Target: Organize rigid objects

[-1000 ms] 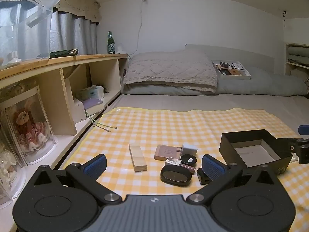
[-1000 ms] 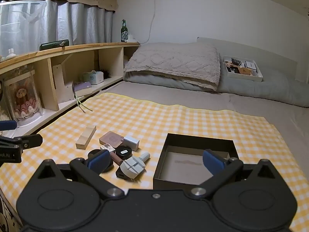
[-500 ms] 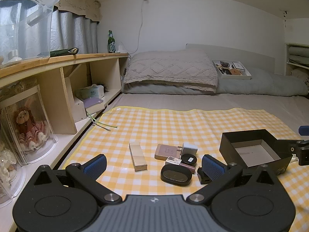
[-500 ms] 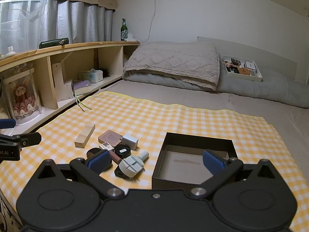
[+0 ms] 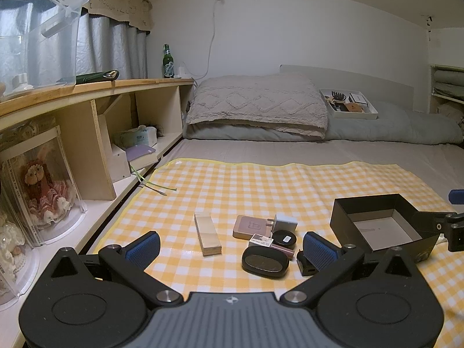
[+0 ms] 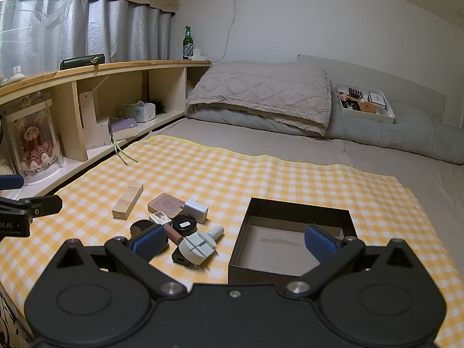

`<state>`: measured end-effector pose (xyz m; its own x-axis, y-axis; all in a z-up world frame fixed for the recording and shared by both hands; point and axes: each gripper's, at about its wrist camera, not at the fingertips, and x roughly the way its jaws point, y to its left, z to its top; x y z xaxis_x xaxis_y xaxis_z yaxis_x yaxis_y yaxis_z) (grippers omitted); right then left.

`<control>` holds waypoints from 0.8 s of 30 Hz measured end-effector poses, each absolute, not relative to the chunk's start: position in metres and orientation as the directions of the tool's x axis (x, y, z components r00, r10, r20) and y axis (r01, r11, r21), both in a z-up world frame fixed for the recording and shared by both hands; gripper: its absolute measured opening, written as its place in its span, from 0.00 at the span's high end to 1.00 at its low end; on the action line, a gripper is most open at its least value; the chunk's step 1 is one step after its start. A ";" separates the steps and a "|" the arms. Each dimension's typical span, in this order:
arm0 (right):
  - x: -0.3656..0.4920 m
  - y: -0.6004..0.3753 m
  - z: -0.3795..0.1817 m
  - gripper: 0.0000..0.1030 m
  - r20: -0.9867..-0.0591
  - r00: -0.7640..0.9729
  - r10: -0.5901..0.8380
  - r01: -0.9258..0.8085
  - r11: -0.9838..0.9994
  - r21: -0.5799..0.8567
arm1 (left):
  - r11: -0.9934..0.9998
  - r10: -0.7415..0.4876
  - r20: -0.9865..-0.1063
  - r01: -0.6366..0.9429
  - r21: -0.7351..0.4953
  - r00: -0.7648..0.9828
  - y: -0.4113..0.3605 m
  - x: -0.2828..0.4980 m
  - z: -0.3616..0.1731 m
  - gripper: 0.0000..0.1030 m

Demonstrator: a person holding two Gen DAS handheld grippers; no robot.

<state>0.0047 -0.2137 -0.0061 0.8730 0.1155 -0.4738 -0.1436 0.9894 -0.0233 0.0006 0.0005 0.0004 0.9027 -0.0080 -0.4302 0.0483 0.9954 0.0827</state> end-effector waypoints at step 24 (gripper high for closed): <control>0.004 -0.213 -0.006 0.00 -0.475 0.873 0.111 -0.144 0.989 -0.033 | 0.995 -0.012 -0.435 0.055 0.086 0.901 0.004 0.001 -0.009 0.00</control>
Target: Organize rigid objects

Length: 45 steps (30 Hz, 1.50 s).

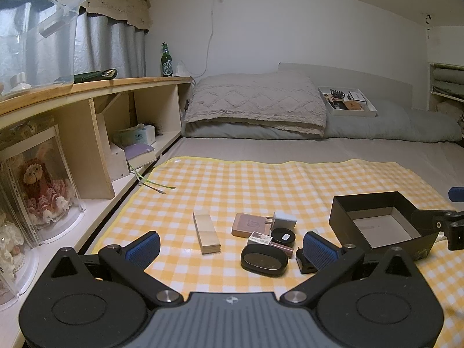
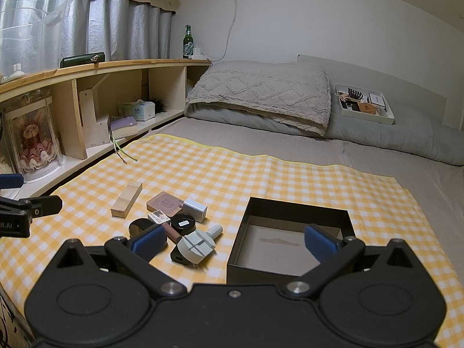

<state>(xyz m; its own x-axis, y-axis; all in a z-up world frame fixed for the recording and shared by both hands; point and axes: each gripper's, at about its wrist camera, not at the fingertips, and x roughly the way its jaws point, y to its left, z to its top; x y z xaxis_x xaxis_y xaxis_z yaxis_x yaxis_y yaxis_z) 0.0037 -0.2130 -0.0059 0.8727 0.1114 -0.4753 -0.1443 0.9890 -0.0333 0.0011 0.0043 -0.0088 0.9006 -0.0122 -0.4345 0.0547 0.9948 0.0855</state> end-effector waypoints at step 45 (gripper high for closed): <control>0.030 -0.283 0.061 0.00 -0.338 0.941 0.008 -0.022 0.999 -0.036 | 0.986 -0.001 -0.378 0.064 0.154 0.926 -0.006 0.042 0.033 0.00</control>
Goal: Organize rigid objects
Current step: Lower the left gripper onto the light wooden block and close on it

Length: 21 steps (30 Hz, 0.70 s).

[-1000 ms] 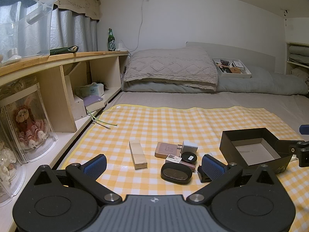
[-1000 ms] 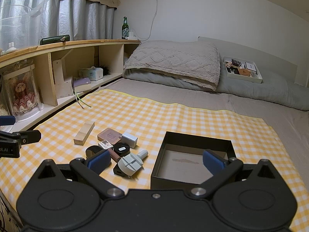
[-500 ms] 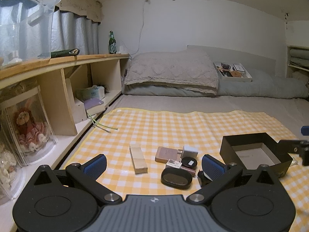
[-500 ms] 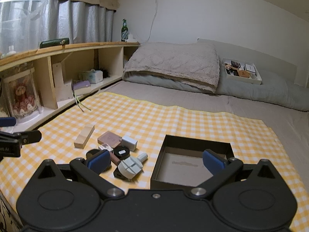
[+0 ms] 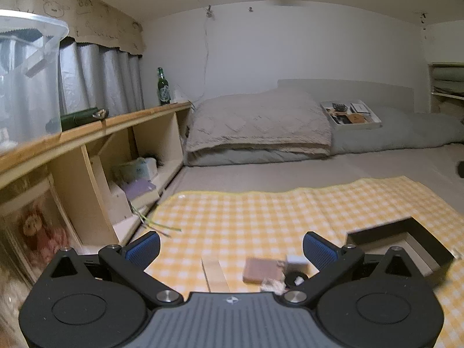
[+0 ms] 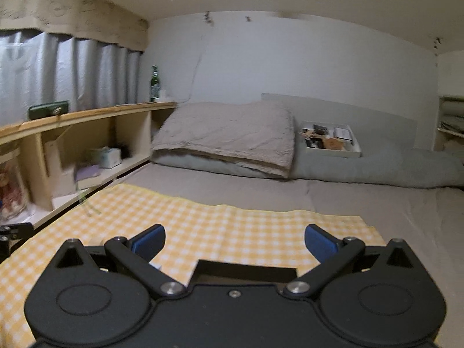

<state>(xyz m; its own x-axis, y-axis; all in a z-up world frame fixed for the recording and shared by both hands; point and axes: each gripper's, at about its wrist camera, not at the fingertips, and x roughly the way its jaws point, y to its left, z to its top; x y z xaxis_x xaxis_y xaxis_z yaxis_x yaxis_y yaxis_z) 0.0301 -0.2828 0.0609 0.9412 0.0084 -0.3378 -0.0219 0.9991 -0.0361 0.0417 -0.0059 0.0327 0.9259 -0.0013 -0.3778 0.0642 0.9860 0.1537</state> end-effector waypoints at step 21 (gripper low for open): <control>0.141 -0.401 -0.038 0.24 -0.752 0.659 0.018 0.179 0.967 0.180 | 0.993 0.119 -0.678 -0.097 0.071 0.725 0.026 0.240 -0.019 0.00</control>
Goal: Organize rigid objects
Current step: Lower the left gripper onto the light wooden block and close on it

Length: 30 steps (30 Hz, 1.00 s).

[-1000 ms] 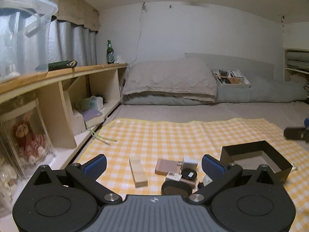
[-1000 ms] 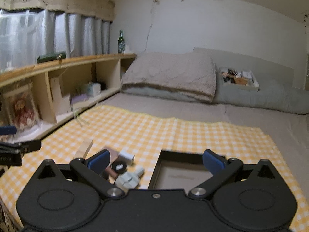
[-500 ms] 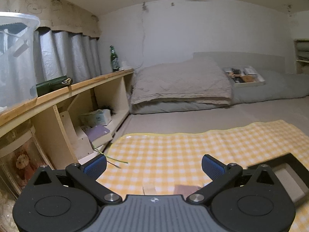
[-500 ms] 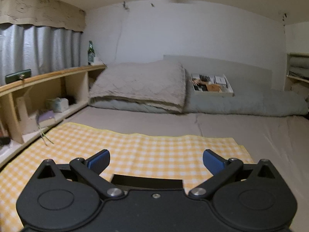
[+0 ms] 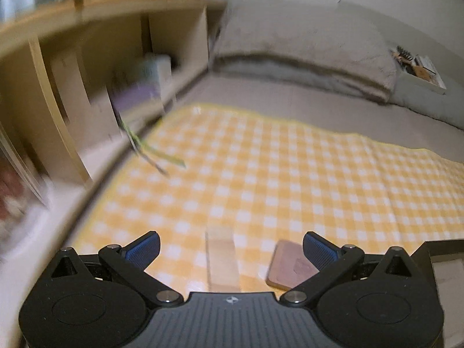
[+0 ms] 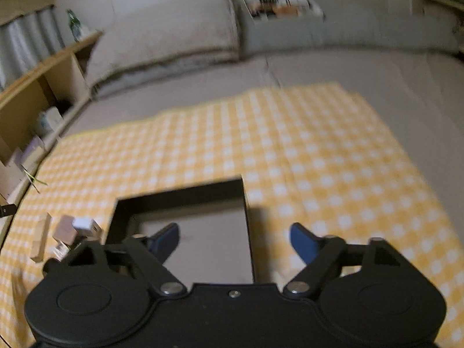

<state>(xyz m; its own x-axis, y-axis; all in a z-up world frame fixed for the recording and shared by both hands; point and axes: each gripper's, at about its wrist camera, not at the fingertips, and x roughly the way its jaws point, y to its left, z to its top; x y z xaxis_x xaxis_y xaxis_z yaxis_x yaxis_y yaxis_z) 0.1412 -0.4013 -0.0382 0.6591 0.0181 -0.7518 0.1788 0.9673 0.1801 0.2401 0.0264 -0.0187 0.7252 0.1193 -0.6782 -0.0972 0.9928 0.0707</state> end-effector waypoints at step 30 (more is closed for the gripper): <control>0.160 -0.378 -0.074 0.95 -0.878 0.478 0.030 0.041 0.998 0.056 | 0.993 0.093 -0.868 -0.108 0.046 0.487 0.050 0.304 -0.100 0.57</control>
<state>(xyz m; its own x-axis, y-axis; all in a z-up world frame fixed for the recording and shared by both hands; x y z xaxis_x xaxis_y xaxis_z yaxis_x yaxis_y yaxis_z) 0.1597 -0.3782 -0.0745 0.4776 0.0298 -0.8781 0.0412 0.9976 0.0563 0.3041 0.0502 -0.0996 0.4875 0.0934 -0.8681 -0.1077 0.9931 0.0463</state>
